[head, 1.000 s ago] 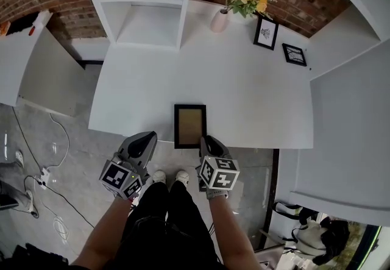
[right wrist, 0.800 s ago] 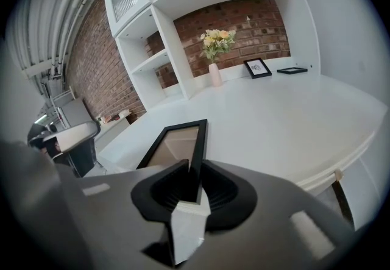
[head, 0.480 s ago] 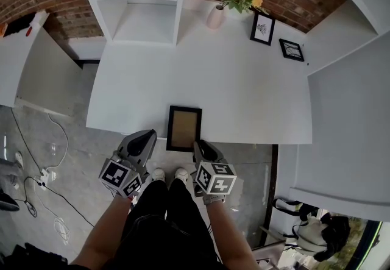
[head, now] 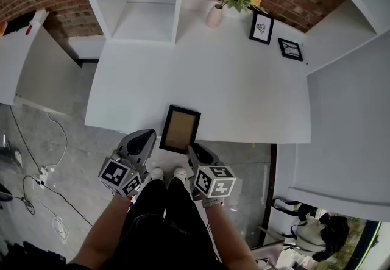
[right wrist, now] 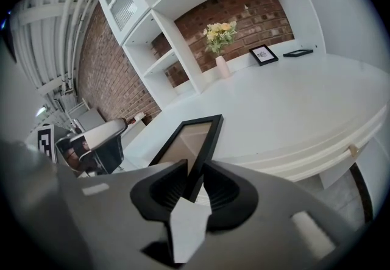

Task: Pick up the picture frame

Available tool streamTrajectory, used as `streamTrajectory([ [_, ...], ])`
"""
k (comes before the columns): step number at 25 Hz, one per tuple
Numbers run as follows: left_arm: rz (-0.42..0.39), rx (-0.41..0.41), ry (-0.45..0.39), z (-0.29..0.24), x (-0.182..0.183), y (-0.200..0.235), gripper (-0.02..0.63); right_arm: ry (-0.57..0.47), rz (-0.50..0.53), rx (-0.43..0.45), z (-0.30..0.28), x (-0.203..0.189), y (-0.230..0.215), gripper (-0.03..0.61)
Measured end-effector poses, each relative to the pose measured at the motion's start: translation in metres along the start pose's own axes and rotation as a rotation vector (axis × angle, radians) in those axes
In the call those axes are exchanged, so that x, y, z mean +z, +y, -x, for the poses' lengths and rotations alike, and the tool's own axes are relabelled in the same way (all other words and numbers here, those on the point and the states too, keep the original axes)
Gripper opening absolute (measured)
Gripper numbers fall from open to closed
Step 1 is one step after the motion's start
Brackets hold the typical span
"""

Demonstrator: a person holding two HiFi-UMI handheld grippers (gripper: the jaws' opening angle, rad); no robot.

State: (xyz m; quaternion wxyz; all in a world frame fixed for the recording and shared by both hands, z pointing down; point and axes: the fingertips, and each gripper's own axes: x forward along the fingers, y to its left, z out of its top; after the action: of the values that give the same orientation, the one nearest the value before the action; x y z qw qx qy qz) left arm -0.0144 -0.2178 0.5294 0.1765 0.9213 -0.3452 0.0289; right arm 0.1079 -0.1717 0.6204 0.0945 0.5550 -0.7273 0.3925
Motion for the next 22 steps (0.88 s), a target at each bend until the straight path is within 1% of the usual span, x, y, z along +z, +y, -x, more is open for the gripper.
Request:
streamTrajectory([
  [3,-0.002,0.004,0.008,0.001,0.0,-0.001,-0.014,-0.043,-0.021,-0.005,0.004,0.005,-0.004,0.088],
  [6,-0.007,0.008,0.008,0.003,0.001,0.0,-0.014,-0.062,-0.106,0.01,0.003,0.006,-0.006,0.132],
  [9,-0.01,0.01,0.01,0.003,0.0,0.0,-0.014,-0.057,-0.193,0.042,-0.002,0.003,-0.006,0.148],
  [12,-0.007,0.009,0.01,0.004,-0.002,-0.002,-0.014,-0.046,-0.262,0.066,-0.008,-0.001,-0.007,0.149],
  [18,0.003,0.022,0.025,0.008,-0.007,-0.001,-0.014,-0.034,-0.368,0.122,-0.016,-0.006,-0.004,0.149],
  [22,0.011,0.031,0.032,0.01,-0.013,-0.001,-0.014,-0.043,-0.495,0.197,-0.022,-0.006,0.0,0.149],
])
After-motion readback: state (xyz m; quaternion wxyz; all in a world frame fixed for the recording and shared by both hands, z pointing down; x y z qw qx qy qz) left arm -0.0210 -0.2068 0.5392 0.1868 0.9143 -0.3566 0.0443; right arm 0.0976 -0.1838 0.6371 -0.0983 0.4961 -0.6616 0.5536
